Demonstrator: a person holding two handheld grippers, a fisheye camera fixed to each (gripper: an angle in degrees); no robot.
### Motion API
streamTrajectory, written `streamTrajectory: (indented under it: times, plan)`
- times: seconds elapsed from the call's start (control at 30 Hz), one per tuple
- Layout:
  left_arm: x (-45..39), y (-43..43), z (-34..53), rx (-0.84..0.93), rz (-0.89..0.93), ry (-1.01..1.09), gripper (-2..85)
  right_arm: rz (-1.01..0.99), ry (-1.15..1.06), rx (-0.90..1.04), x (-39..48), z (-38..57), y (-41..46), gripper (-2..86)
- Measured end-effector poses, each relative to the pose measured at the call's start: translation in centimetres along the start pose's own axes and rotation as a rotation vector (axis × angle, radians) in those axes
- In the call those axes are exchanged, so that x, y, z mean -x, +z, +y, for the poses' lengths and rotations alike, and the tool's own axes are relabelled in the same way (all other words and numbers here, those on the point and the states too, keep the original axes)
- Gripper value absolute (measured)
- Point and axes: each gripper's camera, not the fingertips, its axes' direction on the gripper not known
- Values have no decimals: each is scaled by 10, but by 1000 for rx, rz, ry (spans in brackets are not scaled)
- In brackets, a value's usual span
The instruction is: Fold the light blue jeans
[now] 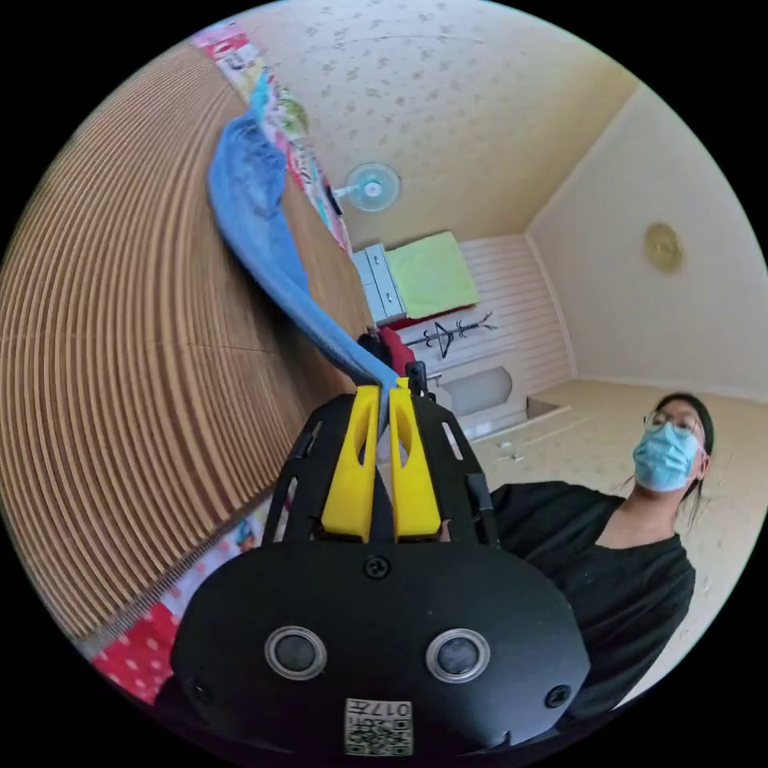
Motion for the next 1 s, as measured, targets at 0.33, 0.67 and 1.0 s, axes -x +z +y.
streamTrajectory:
  times: [0.33,0.67,1.0]
  plan:
    - [-226,17,36,-122,159,447,-1,-222,-489,-105,225,79,-46,17]
    - [-396,77,-18,-186,200,718,1,-164,-879,-194,431,79,-44,15]
    - [-329,214,-172,-209,-111,522,1,176,-493,-256,347,-92,22,14]
